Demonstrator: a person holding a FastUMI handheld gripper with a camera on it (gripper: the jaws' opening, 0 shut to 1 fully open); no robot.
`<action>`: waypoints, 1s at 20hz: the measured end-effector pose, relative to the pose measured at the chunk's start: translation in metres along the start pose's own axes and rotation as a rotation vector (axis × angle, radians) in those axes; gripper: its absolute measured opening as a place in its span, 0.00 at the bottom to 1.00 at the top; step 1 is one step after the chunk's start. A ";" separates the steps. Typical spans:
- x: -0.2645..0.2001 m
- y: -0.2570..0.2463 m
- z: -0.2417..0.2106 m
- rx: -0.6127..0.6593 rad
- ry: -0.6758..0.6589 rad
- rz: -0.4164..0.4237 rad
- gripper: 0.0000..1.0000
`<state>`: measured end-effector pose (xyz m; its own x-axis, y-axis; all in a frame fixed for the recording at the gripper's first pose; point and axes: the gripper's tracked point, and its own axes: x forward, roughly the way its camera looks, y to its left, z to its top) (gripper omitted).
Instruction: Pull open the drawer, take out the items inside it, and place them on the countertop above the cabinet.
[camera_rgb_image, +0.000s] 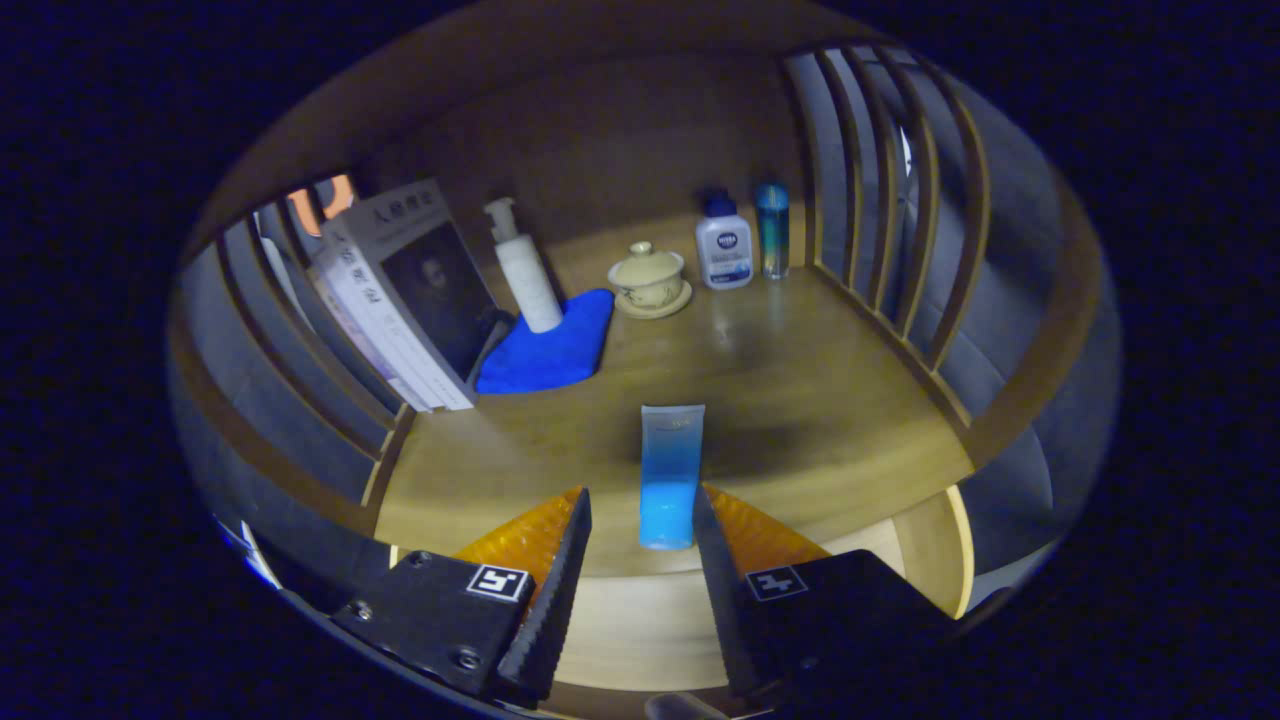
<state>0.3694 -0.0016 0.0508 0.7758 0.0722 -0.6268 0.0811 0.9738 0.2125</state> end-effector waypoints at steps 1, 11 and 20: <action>-0.016 0.006 -0.002 -0.020 -0.034 0.019 0.69; -0.138 0.020 -0.048 -0.111 -0.449 0.161 0.93; -0.192 0.020 -0.132 -0.154 -0.661 0.156 1.00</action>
<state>0.1400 0.0322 0.0764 0.9933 0.1152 0.0003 -0.1144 0.9857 0.1237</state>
